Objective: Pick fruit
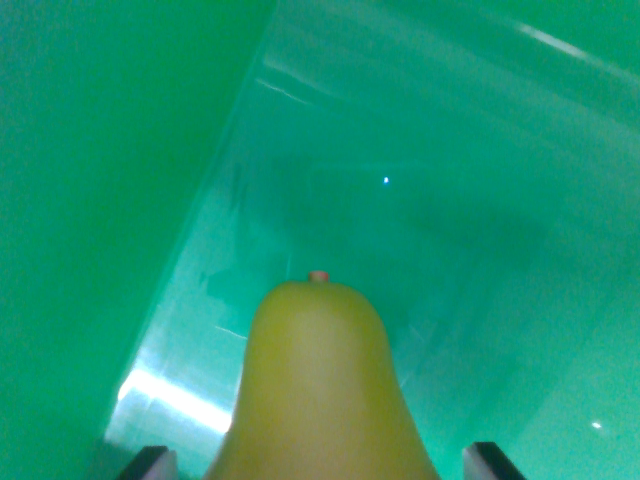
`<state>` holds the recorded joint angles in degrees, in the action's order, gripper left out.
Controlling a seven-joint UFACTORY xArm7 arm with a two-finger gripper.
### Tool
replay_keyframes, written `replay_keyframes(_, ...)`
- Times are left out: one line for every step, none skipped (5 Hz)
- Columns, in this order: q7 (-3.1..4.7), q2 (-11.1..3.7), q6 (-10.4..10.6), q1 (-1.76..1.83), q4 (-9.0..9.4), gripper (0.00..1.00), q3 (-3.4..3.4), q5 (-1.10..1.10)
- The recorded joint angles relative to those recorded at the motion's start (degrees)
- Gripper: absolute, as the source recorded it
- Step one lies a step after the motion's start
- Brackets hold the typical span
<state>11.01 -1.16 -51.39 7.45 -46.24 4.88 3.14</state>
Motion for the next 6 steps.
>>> replay_keyframes(0.00, 0.00, 0.0, 0.00, 0.00, 1.00, 0.00, 0.00)
replay_keyframes(0.19, 1.11, -2.5, -0.01, -1.44, 1.00, 0.00, -0.18)
replay_keyframes(0.19, 1.11, -2.5, -0.01, -1.44, 1.00, 0.00, -0.18)
replay_keyframes(0.39, 2.21, -5.1, -0.01, -2.87, 1.00, -0.01, -0.35)
replay_keyframes(0.39, 2.21, -5.1, -0.01, -2.87, 1.00, -0.01, -0.35)
replay_keyframes(0.59, 3.38, -7.8, -0.02, -4.40, 1.00, -0.01, -0.54)
